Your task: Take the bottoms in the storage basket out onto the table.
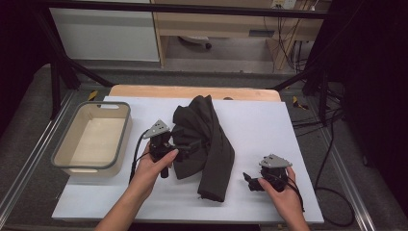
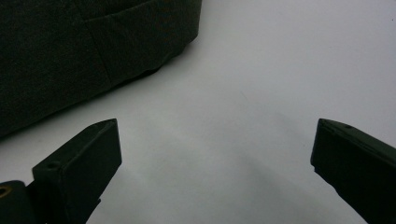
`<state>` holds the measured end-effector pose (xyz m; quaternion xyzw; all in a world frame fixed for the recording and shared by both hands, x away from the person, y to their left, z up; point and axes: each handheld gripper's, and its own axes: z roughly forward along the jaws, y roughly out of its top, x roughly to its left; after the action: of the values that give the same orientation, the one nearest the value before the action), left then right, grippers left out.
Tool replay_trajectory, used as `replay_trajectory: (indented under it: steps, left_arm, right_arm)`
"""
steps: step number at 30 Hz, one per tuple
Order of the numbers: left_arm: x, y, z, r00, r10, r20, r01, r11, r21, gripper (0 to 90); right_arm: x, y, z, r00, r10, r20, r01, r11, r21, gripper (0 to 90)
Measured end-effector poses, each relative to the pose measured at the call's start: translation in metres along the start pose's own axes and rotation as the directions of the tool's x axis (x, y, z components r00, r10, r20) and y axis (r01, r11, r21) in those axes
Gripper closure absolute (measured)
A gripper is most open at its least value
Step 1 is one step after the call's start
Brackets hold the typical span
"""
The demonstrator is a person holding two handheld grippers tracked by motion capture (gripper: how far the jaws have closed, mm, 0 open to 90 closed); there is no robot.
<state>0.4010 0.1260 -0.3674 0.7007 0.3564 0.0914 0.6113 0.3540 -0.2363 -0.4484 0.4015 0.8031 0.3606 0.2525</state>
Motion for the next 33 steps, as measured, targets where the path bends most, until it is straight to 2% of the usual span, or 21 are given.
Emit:
replay_trajectory:
  steps: [11,22,24,26,33]
  left_arm:
    - [0.008,0.006,-0.015,0.9989,0.014,-0.046,-0.014,0.9999,0.006,7.3]
    - [0.016,0.018,-0.031,0.9967,0.021,-0.078,-0.023,0.9996,-0.015,7.4]
    - [0.018,0.019,-0.034,0.9953,0.013,-0.096,-0.013,0.9999,-0.006,7.2]
    - [0.019,0.021,-0.036,0.9930,0.023,-0.116,-0.023,0.9997,-0.001,7.4]
    - [0.024,0.026,-0.044,0.9926,0.019,-0.120,-0.020,0.9998,-0.007,7.2]
  right_arm:
    - [-0.001,0.000,0.000,1.0000,-0.001,0.003,0.001,1.000,-0.003,2.6]
    - [-0.001,0.000,-0.001,1.0000,0.006,0.003,-0.006,1.000,-0.010,2.5]
    - [-0.001,0.000,-0.001,1.0000,0.000,0.004,0.000,1.000,-0.006,2.5]
    - [-0.001,0.000,-0.001,1.0000,0.001,0.006,-0.001,1.000,-0.007,2.5]
    - [-0.001,0.000,-0.001,1.0000,0.007,0.004,-0.007,1.000,-0.006,2.5]
